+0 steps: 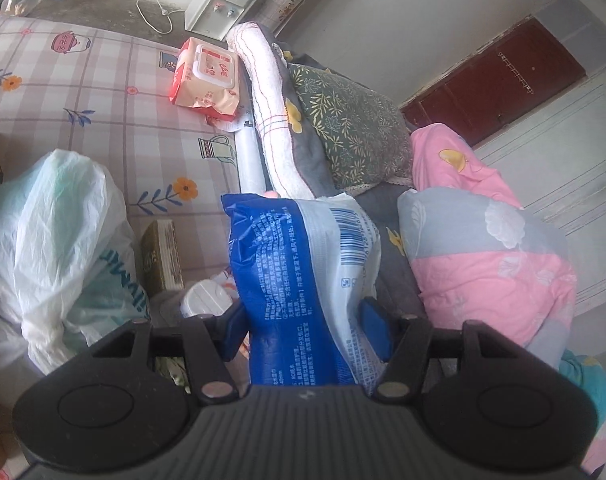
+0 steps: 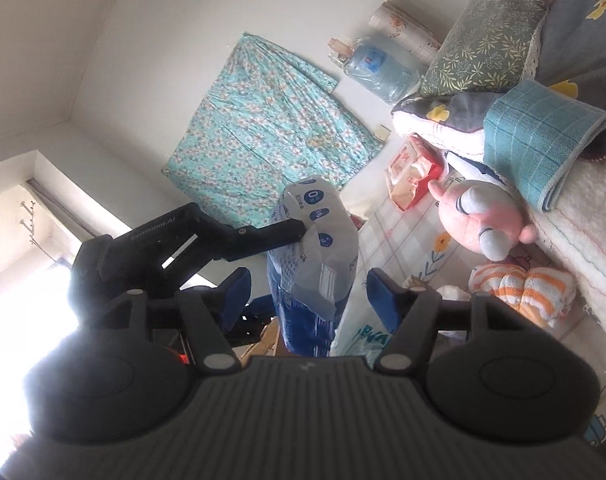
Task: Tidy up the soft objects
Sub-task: 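Lift the blue wet-wipes pack off the bed with the left gripper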
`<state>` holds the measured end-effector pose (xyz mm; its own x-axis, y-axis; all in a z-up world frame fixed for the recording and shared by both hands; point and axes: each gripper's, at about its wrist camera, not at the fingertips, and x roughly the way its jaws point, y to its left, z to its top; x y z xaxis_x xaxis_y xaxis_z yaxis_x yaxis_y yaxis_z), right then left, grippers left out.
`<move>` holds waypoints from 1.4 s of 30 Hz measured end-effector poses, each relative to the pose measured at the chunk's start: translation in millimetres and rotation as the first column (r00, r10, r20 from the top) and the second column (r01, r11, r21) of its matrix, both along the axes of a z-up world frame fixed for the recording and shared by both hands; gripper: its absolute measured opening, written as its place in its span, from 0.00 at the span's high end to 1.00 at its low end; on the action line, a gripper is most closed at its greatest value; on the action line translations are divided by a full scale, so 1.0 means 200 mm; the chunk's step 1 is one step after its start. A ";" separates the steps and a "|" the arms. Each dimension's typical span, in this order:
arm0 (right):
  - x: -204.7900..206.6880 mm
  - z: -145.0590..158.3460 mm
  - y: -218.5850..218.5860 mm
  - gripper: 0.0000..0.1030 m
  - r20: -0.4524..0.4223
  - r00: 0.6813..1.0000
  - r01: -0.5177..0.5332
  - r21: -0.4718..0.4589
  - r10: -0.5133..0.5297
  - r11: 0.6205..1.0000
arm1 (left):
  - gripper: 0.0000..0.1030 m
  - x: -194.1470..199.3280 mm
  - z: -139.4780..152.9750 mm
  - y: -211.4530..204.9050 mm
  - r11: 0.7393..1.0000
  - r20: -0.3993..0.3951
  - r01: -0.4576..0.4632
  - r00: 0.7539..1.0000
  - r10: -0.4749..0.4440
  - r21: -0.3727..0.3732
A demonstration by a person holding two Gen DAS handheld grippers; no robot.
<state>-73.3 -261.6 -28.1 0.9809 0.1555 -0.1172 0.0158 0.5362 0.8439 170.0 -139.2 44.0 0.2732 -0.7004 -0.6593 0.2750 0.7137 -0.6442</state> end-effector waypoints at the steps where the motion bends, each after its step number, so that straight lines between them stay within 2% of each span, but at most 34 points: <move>1: -0.02 0.00 0.01 0.34 0.004 1.000 -0.004 -0.005 0.004 1.000 | 0.41 -0.04 -0.01 0.01 1.000 -0.002 -0.005 1.000 0.005 -0.007; 3: -0.06 0.00 0.04 0.31 0.000 1.000 -0.005 -0.029 0.005 1.000 | 0.41 -0.10 -0.02 0.03 1.000 0.008 -0.018 1.000 0.018 -0.015; 8: -0.15 -0.05 0.09 0.31 -0.026 1.000 -0.003 -0.037 0.002 0.999 | 0.41 -0.21 -0.09 0.07 0.998 -0.023 -0.016 1.000 0.014 -0.064; 11: -0.17 -0.10 0.11 0.32 -0.053 0.999 -0.003 -0.022 0.002 1.000 | 0.41 -0.26 -0.13 0.06 0.998 -0.035 -0.001 0.999 -0.002 -0.064; 13: -0.19 -0.13 0.11 0.35 -0.061 0.998 -0.001 -0.018 0.000 1.000 | 0.41 -0.27 -0.16 0.05 0.998 -0.050 0.010 0.999 -0.014 -0.066; 15: -0.20 -0.14 0.11 0.46 -0.071 0.997 0.008 -0.022 -0.010 1.000 | 0.41 -0.29 -0.19 0.05 0.997 -0.062 0.020 0.998 -0.025 -0.071; 17: -0.19 -0.16 0.11 0.51 -0.083 0.996 0.007 -0.026 -0.009 1.000 | 0.41 -0.29 -0.22 0.05 0.997 -0.069 0.026 0.997 -0.031 -0.075; 27: -0.13 -0.18 0.11 0.65 -0.156 0.988 -0.018 -0.088 0.004 0.996 | 0.37 -0.24 -0.33 0.08 0.994 -0.127 0.016 0.991 -0.030 -0.105; 37: -0.05 -0.32 0.01 0.67 -0.178 0.979 -0.080 0.092 0.095 0.993 | 0.35 -0.21 -0.39 0.14 0.995 -0.148 -0.015 0.989 0.001 -0.095; 42: -0.04 -0.32 -0.06 0.67 -0.195 0.978 -0.049 0.097 0.068 0.994 | 0.33 -0.20 -0.36 0.22 0.997 -0.087 -0.052 0.995 0.046 -0.062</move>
<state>-81.5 -273.5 -91.6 0.9285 0.2308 -0.2910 0.1586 0.4622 0.8725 129.4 -95.6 -27.6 0.2528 -0.7292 -0.6359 0.1826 0.6814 -0.7088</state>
